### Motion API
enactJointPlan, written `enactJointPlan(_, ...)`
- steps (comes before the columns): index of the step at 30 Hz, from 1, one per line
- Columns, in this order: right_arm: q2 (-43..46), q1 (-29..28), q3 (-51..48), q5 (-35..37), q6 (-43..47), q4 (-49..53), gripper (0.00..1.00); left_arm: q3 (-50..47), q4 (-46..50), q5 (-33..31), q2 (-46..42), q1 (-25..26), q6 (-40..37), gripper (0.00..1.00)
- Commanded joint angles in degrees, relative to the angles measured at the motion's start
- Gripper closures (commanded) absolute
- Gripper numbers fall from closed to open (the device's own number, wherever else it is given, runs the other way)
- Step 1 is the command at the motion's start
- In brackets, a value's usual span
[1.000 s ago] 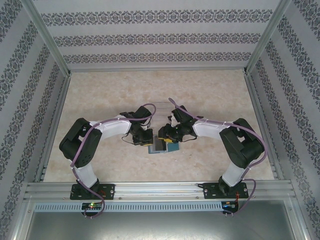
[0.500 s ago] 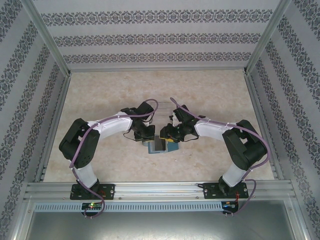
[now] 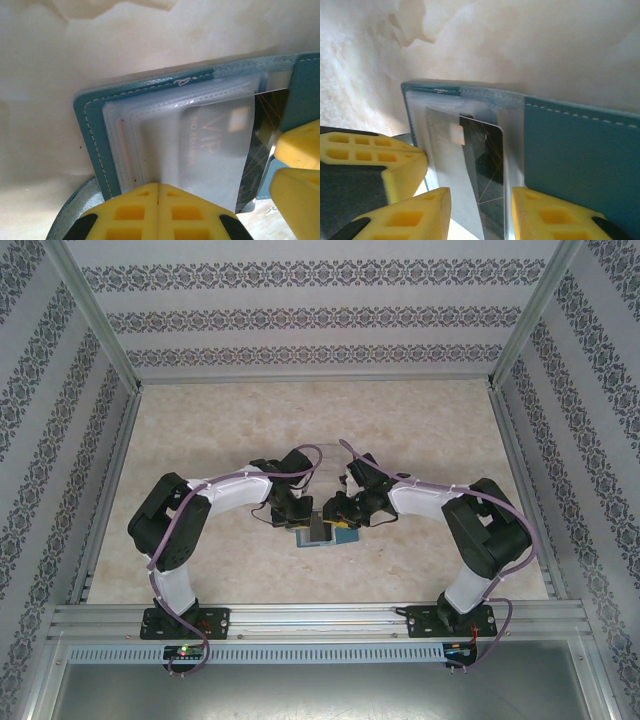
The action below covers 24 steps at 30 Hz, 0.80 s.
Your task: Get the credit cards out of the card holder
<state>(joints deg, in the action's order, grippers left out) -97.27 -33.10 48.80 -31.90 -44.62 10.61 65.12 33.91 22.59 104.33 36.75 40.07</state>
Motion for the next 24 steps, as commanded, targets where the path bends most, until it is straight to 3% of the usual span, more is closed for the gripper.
enactJointPlan(1, -1.3, 0.6, -1.4, 0.6, 0.7, -0.2, 0.63, -0.8, 2.0, -2.1, 1.5, 0.5, -0.9, 0.97)
enactJointPlan(24, -2.1, 0.5, -4.7, -2.8, -1.3, -9.2, 0.77, -1.3, 2.6, -2.8, 3.6, 0.5, -1.5, 0.97)
